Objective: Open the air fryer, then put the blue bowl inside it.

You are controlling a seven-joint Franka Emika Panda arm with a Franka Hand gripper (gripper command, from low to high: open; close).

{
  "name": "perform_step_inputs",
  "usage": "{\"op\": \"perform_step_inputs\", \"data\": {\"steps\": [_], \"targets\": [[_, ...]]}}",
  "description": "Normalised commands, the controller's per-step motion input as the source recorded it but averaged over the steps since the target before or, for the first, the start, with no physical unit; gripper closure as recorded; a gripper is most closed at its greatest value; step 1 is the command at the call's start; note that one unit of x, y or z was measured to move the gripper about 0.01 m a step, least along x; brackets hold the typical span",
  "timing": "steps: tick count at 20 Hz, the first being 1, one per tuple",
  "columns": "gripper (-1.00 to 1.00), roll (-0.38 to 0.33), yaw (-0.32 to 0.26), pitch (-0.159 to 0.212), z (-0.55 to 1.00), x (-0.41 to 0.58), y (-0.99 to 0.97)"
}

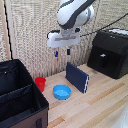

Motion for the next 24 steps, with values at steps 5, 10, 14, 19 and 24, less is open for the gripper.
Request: {"op": "perform_step_inputs", "data": {"steps": [5,10,14,19,24], "targets": [[-1.00,-0.008,-0.328,0.001,-0.07,0.007,0.04],[-1.00,-0.009,-0.375,0.000,-0.03,0.007,-0.01],[-1.00,-0.019,-0.375,-0.012,0.00,0.026,-0.07],[-1.00,-0.065,-0.321,-0.032,0.00,0.044,-0.22],[-1.00,-0.164,-0.236,-0.011,0.00,0.057,-0.31]]}}
